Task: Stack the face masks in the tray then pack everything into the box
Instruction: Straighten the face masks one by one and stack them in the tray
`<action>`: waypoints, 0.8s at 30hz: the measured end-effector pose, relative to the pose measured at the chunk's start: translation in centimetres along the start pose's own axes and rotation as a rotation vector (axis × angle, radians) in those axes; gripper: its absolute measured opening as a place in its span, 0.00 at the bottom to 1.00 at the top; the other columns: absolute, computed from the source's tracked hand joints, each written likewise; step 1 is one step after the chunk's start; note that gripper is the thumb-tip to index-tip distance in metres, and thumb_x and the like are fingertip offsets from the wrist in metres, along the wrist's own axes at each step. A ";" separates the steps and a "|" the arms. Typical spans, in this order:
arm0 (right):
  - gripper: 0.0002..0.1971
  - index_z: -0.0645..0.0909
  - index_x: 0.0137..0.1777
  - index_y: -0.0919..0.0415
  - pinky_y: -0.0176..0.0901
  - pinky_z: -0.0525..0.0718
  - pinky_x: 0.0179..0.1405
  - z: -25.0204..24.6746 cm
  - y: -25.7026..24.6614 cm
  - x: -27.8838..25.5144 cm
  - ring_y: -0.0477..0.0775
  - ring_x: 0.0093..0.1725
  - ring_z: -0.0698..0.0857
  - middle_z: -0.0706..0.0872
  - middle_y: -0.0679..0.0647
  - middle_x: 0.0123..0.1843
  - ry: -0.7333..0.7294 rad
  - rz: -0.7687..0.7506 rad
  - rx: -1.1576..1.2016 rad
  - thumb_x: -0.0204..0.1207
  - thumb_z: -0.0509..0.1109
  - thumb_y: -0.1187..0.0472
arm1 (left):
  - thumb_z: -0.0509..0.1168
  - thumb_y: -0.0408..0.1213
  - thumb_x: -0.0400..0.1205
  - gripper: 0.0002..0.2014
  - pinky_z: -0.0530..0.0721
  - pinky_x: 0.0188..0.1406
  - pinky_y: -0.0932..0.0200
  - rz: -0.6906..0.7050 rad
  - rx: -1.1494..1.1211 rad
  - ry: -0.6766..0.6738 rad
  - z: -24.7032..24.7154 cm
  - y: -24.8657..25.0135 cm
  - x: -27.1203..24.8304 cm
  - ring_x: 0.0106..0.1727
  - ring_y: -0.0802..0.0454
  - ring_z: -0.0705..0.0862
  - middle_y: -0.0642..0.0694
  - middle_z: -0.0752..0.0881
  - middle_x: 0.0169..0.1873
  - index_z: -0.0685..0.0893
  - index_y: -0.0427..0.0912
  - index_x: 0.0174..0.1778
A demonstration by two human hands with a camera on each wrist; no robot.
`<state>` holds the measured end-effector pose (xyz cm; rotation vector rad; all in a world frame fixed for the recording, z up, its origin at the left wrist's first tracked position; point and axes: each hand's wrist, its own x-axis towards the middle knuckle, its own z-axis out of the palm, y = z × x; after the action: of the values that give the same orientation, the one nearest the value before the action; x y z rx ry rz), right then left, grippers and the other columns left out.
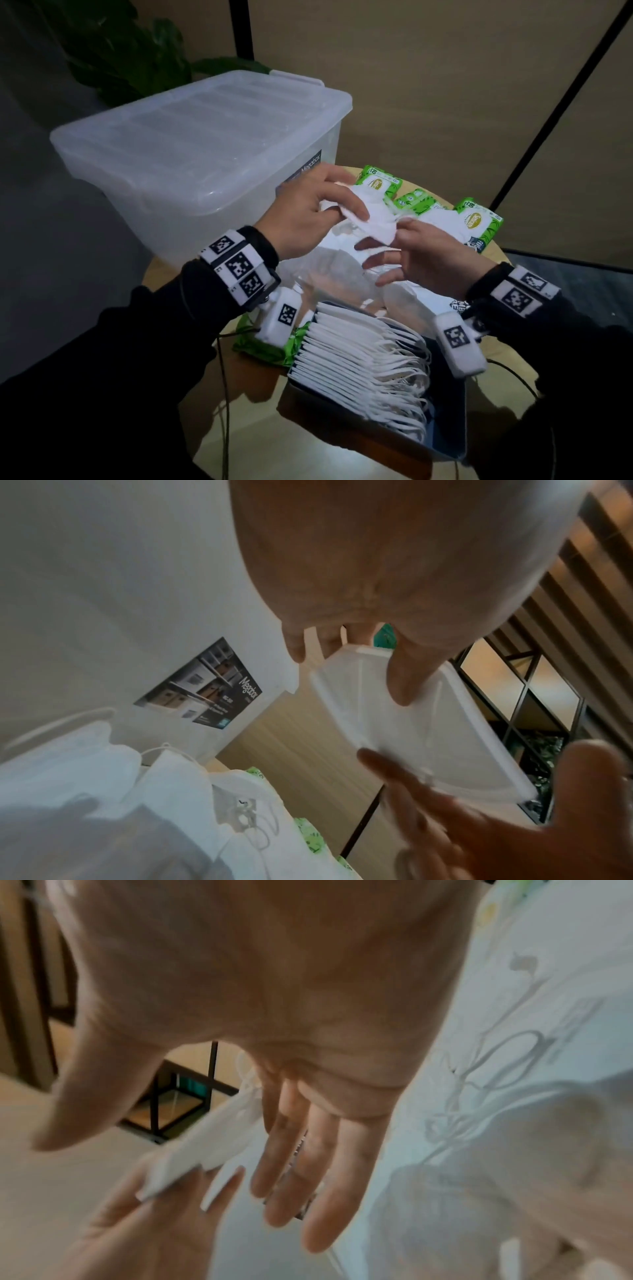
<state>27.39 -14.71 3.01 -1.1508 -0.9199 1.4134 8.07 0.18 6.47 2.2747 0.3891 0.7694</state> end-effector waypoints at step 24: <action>0.17 0.81 0.56 0.59 0.36 0.80 0.22 -7.6 -2.9 -4.6 0.56 0.43 0.88 0.89 0.55 0.53 1.229 -0.407 -0.009 0.71 0.64 0.76 | 0.77 0.55 0.78 0.40 0.70 0.75 0.54 -0.114 0.642 -0.582 7.4 -2.9 9.6 0.79 0.42 0.73 0.42 0.73 0.80 0.69 0.54 0.85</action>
<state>35.48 -19.16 4.68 -1.4234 -0.2205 0.2084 19.99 2.87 4.11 2.8898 0.5273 -0.1309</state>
